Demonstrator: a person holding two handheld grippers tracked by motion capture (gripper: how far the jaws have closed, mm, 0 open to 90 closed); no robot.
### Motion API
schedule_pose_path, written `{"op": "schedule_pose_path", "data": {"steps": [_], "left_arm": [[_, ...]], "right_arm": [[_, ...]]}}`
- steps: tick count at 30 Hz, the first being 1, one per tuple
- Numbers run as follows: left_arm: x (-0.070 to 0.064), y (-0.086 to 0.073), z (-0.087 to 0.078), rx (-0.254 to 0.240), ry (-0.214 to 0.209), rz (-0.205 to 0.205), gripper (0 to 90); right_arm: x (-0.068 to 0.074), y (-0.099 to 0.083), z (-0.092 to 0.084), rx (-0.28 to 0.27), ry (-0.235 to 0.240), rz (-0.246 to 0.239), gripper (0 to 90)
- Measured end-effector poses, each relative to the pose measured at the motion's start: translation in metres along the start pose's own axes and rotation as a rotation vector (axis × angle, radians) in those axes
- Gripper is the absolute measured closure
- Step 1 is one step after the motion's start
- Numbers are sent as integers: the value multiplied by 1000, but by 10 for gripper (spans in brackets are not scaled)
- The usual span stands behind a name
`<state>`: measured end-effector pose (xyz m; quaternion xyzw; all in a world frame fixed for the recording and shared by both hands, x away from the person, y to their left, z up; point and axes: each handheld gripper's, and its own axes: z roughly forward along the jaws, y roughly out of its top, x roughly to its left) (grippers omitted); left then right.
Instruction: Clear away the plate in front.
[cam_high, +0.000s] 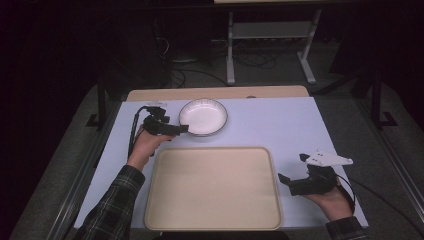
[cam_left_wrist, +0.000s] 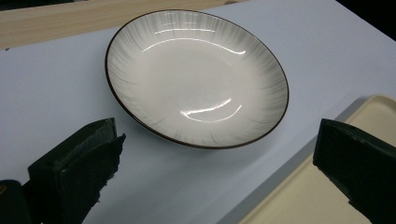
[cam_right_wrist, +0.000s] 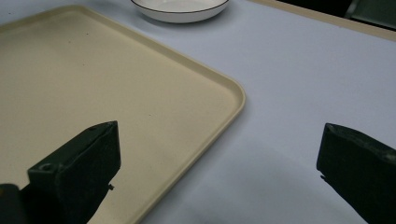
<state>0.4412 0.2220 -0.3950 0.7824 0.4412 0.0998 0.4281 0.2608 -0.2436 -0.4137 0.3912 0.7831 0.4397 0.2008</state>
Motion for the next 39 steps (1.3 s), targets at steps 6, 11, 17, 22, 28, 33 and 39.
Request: {"op": "schedule_pose_path", "data": {"steps": [6,11,17,22,28,33,39], "left_arm": [[6,6,10,22,16,-21,66],[10,10,18,28,31,-46,136],[20,13,31,51,70,-101,196],[31,11,36,43,80,-173,272],[40,6,43,82,100,-235,380],[40,4,49,107,109,-256,484],[41,1,57,133,82,-305,539]], "right_arm": [[0,0,0,-2,0,6,0],[0,0,-1,-2,3,4,0],[0,0,-1,-4,9,0,0],[0,0,-1,-4,11,2,0],[0,0,-1,-5,14,-2,0],[0,0,-1,-4,16,-4,0],[0,0,-1,-2,16,0,0]]}}
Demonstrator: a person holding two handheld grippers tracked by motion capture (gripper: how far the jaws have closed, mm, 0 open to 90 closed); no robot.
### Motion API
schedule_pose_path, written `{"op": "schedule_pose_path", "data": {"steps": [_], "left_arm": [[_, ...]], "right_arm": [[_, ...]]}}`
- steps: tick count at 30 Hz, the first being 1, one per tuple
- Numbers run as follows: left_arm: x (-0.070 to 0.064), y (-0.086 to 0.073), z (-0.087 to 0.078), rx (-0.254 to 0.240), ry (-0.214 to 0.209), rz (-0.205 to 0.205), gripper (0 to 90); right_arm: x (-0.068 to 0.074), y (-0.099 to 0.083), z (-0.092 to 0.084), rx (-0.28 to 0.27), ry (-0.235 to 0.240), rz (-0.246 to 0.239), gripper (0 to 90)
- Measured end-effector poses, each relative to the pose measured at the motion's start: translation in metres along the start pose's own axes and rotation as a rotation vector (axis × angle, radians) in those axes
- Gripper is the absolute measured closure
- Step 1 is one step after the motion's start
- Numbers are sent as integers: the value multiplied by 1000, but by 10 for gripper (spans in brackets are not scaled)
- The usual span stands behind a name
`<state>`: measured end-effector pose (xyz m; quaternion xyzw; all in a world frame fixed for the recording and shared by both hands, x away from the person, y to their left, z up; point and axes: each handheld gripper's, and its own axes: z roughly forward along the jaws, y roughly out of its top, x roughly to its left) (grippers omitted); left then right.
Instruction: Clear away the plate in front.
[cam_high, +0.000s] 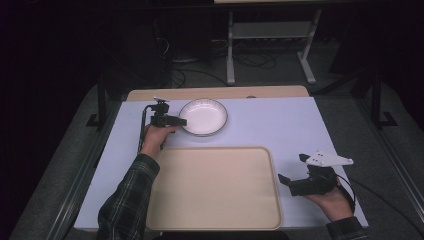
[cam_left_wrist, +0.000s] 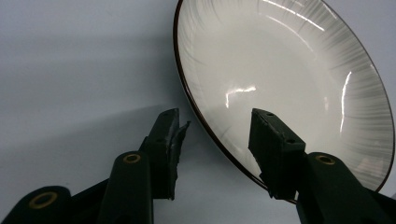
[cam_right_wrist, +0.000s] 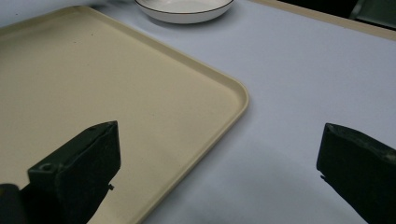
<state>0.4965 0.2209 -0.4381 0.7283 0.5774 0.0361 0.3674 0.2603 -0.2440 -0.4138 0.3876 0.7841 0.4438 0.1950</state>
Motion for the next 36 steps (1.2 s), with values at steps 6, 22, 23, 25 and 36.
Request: {"op": "schedule_pose_path", "data": {"steps": [6,22,23,25,36], "left_arm": [[1,0,4,13,-12,-20,612],[4,3,9,47,-53,-131,710],[5,3,9,41,-57,-136,720],[4,3,8,33,-56,-135,736],[1,6,0,-39,-123,-125,852]], "right_arm": [[0,0,0,0,1,-6,0],[0,-1,0,-1,4,-5,0],[0,-1,0,-2,3,-2,0],[0,-1,-1,-3,3,-1,0],[-1,-1,-2,-10,1,-4,0]]}}
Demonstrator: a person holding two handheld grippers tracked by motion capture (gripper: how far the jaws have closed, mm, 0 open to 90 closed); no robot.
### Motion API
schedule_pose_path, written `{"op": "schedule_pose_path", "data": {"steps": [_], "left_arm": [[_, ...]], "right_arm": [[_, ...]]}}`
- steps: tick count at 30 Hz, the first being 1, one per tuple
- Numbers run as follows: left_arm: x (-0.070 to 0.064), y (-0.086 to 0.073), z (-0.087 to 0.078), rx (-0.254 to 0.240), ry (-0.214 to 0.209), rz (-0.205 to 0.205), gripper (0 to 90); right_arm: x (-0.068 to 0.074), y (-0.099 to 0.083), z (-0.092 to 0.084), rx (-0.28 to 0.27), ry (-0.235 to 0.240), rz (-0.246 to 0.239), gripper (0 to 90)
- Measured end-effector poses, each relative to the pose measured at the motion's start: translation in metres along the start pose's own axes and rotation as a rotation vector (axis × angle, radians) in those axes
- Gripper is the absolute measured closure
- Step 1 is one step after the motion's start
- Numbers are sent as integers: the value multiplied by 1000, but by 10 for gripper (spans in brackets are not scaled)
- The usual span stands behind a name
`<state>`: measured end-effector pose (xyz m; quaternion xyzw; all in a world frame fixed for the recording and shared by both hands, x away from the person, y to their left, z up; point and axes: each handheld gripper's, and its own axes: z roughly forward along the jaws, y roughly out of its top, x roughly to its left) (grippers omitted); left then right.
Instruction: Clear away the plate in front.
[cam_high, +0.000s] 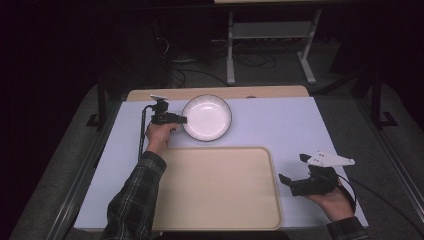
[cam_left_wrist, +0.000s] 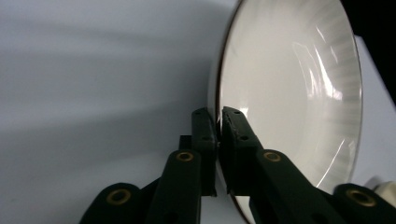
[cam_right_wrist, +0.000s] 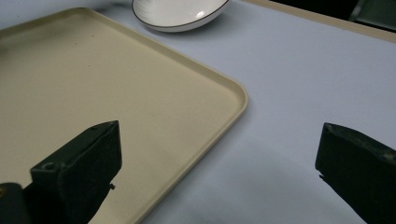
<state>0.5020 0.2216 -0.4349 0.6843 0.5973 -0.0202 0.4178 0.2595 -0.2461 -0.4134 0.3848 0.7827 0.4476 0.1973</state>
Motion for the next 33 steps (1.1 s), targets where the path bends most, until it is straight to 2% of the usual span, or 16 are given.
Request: {"op": "schedule_pose_path", "data": {"steps": [1,2,10,12,18,22,33], "left_arm": [[-4,2,-2,-14,-14,31,858],[-5,2,-3,-9,-9,44,859],[-9,3,-6,-47,-24,69,858],[-13,4,-7,-57,-19,100,857],[-19,7,-14,-92,6,147,853],[-21,9,-23,-103,18,179,852],[-30,11,-59,-152,-24,224,850]], "right_arm": [[0,0,0,-2,0,2,0],[0,0,-1,-3,-1,2,0],[0,0,-2,-4,-4,4,0],[-1,0,-2,-5,-5,5,0],[-1,0,-2,-8,-7,6,0],[-1,0,-2,-8,-7,5,0],[0,0,-2,-10,-10,3,0]]}}
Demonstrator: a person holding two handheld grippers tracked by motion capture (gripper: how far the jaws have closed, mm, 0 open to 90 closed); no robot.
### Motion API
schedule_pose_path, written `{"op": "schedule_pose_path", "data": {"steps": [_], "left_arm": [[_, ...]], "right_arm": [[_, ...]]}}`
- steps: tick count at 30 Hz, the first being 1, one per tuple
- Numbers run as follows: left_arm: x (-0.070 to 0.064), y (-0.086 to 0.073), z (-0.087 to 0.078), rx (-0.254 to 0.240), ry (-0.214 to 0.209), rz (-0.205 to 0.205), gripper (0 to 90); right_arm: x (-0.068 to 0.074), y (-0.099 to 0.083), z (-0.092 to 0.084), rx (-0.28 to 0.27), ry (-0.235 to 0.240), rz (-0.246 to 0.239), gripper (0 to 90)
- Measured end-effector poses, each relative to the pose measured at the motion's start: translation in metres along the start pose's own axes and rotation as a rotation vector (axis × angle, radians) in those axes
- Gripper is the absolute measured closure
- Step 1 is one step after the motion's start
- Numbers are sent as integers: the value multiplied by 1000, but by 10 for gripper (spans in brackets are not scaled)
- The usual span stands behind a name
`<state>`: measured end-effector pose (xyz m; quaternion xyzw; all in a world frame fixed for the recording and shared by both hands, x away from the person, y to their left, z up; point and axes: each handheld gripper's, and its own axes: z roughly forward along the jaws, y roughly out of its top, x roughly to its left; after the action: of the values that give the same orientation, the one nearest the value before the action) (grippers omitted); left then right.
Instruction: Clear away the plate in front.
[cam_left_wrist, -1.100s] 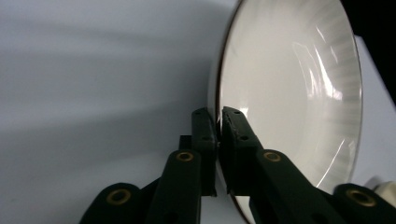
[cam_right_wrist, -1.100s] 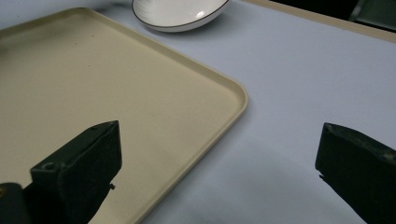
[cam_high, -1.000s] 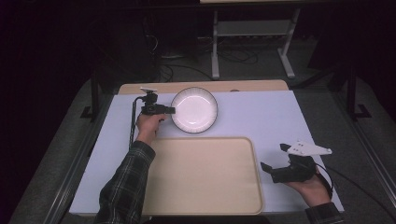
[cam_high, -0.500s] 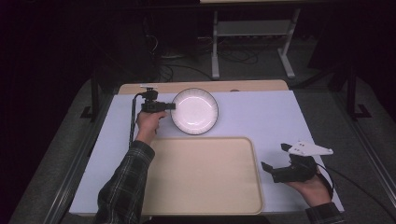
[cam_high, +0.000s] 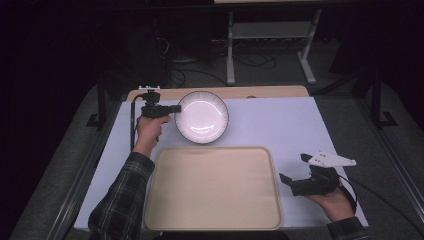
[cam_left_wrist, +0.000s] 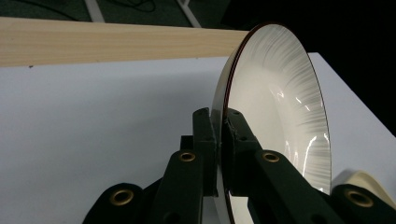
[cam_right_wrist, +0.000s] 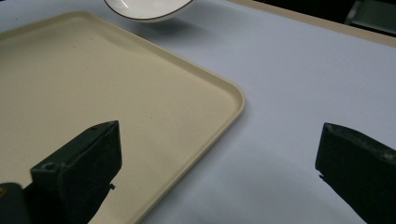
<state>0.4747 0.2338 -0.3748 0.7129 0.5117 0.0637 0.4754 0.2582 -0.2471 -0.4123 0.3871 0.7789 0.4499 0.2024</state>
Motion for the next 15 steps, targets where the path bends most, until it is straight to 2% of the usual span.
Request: {"op": "schedule_pose_path", "data": {"steps": [3,9,13,15], "left_arm": [[-3,0,-6,-2,-13,13,849],[-16,-5,-25,1,-67,48,849],[-21,-10,-32,0,-85,67,849],[-28,-17,-38,-1,-104,87,849]], "right_arm": [[0,0,0,-1,0,0,0],[1,0,0,-1,0,0,0],[1,0,0,-1,-1,2,0],[2,0,0,0,-2,1,0]]}}
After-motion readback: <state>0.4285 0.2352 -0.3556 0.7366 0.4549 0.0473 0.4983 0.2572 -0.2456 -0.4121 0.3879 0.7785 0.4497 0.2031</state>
